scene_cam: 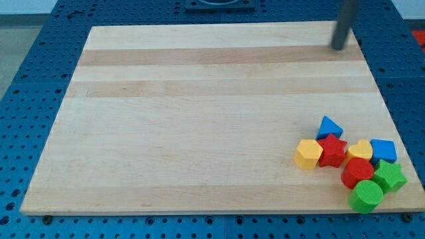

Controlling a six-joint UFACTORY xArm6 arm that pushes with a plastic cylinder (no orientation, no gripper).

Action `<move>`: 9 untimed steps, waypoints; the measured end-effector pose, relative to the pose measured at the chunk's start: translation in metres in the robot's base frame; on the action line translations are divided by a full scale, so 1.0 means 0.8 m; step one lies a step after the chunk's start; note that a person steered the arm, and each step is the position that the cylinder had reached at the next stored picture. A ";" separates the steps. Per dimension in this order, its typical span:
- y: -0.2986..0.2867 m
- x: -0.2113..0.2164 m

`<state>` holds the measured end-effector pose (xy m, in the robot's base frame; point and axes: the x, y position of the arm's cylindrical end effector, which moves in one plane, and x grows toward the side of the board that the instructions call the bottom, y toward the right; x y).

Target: Nudge the green star up a bit

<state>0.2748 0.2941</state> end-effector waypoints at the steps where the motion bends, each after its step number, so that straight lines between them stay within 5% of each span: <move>1: 0.064 0.003; 7: 0.063 0.053; 9: 0.063 0.173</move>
<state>0.4129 0.3448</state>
